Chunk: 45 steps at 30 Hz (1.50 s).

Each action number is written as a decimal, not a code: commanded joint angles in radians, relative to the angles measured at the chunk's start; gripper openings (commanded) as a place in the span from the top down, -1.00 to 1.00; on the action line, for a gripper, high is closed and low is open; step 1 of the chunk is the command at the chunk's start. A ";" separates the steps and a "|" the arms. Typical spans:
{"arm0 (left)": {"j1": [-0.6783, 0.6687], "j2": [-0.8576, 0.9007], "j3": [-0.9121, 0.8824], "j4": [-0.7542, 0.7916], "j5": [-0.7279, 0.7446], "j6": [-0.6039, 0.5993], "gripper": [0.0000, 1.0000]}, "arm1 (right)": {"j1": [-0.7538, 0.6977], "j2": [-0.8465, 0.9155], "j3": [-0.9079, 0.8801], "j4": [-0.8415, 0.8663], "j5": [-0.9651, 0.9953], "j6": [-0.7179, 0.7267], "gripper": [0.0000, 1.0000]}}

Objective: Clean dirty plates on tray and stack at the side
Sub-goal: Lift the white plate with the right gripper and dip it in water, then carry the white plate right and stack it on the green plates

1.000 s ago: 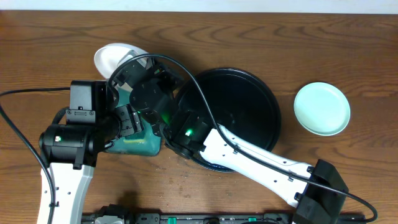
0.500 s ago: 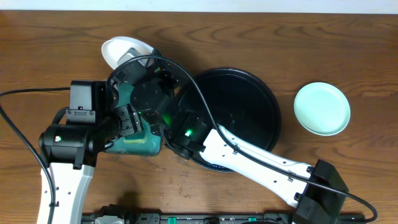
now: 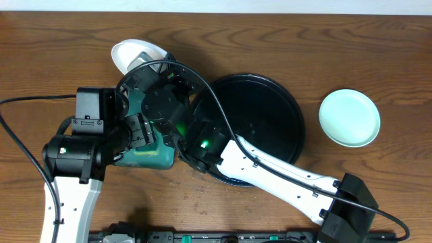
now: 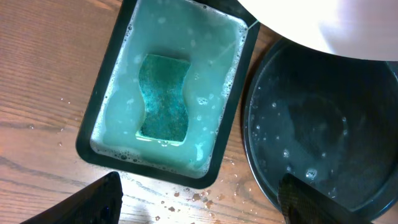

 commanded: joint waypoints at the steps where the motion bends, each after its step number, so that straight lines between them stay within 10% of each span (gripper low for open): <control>1: 0.004 0.000 0.017 -0.003 0.002 0.002 -0.61 | 0.012 -0.018 0.012 0.006 0.014 -0.011 0.98; 26: 0.004 0.000 0.017 -0.003 0.002 0.002 -0.61 | 0.011 -0.018 0.012 0.004 0.014 -0.010 0.98; 36: 0.004 0.000 0.017 -0.003 0.002 0.002 -0.61 | -0.148 -0.008 0.009 -0.334 -0.265 0.777 0.98; 45: 0.004 0.000 0.017 -0.003 0.002 0.002 -0.61 | -0.400 -0.142 0.010 -0.460 -0.863 0.791 0.98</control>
